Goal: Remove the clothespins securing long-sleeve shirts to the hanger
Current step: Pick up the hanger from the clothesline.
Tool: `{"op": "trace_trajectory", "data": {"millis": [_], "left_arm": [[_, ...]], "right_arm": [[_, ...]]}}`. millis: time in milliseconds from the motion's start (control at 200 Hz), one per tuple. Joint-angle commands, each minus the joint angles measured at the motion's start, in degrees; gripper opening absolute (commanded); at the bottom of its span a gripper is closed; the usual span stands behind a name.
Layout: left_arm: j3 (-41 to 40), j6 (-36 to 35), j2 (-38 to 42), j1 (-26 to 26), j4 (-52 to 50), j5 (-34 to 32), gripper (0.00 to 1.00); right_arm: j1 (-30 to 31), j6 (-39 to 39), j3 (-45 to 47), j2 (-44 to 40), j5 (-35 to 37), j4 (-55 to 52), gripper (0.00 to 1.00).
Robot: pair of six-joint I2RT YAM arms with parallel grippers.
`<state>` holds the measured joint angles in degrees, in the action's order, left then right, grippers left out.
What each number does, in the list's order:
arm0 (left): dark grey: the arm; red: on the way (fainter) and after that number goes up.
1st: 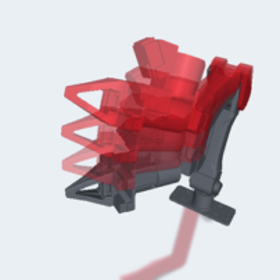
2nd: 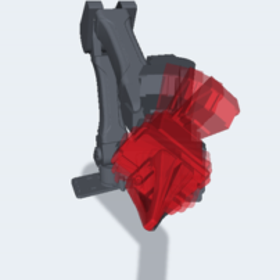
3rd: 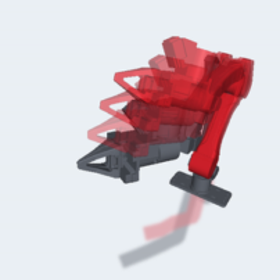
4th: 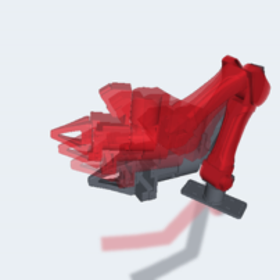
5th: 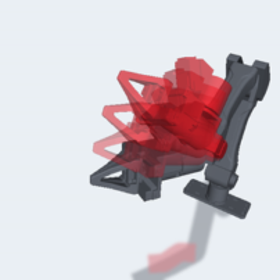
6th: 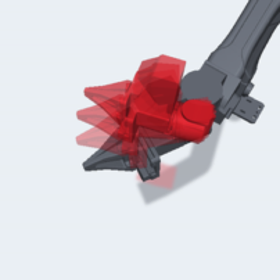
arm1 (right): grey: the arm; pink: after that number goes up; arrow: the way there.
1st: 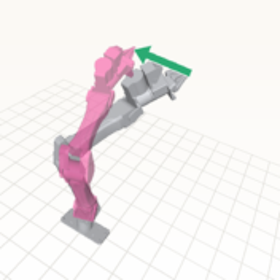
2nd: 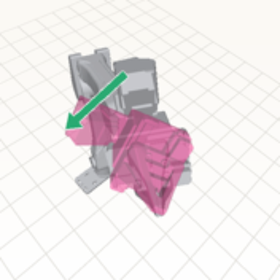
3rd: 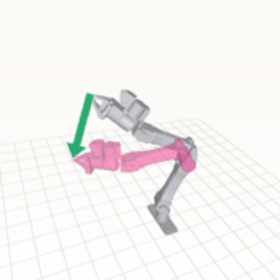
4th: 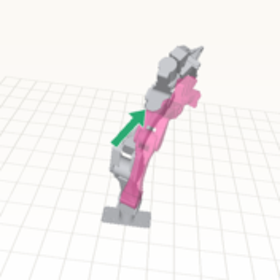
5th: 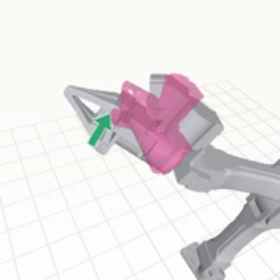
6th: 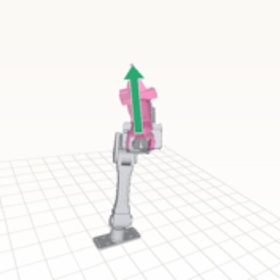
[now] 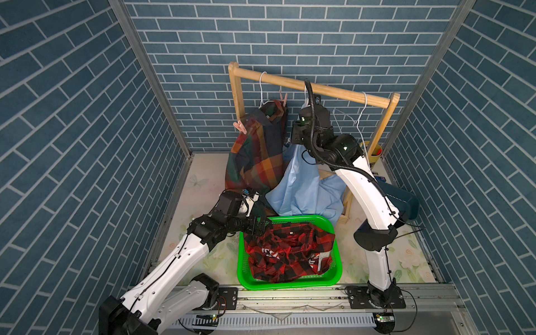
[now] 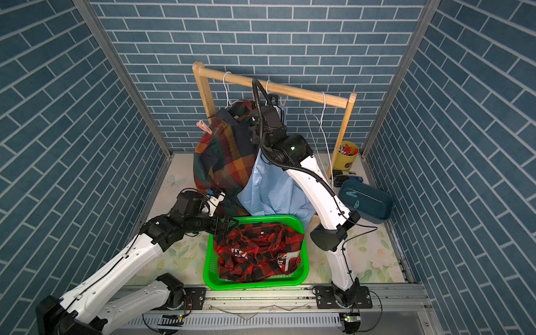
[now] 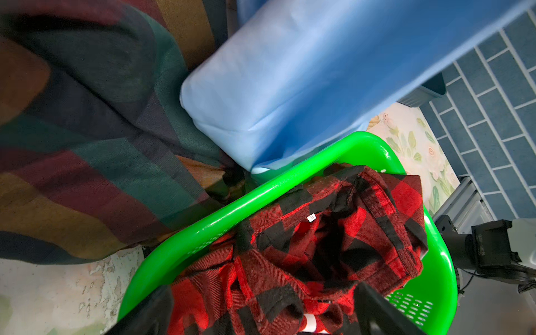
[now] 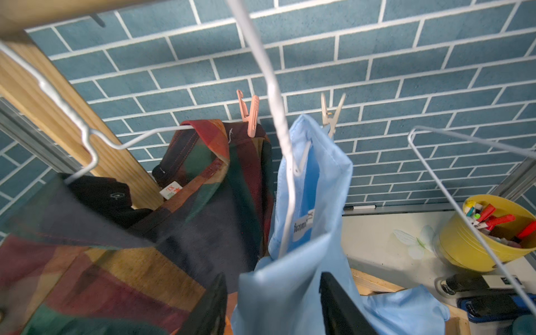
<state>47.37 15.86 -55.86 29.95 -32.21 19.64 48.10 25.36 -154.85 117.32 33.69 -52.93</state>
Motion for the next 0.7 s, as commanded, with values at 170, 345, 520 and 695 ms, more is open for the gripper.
{"op": "trace_trajectory", "data": {"millis": [170, 345, 520, 695], "left_arm": [[-0.49, -0.28, -1.11, -0.42, 0.15, 0.49, 1.00], [-0.44, -0.48, -1.58, -0.38, 0.13, 0.14, 1.00], [-0.27, -0.65, -2.41, -0.42, -0.21, -0.30, 1.00], [-0.44, -0.72, -2.29, -0.42, -0.28, -0.84, 1.00]], "right_arm": [[-0.11, -3.60, -0.11, -5.77, -3.34, 3.31, 0.00], [-0.01, -5.04, -0.19, -8.38, -6.82, 3.96, 0.00], [-0.02, -5.94, 1.20, -10.42, -8.05, 3.39, 0.00], [0.06, -7.36, 1.99, -12.05, -10.32, 4.22, 0.00]]}}
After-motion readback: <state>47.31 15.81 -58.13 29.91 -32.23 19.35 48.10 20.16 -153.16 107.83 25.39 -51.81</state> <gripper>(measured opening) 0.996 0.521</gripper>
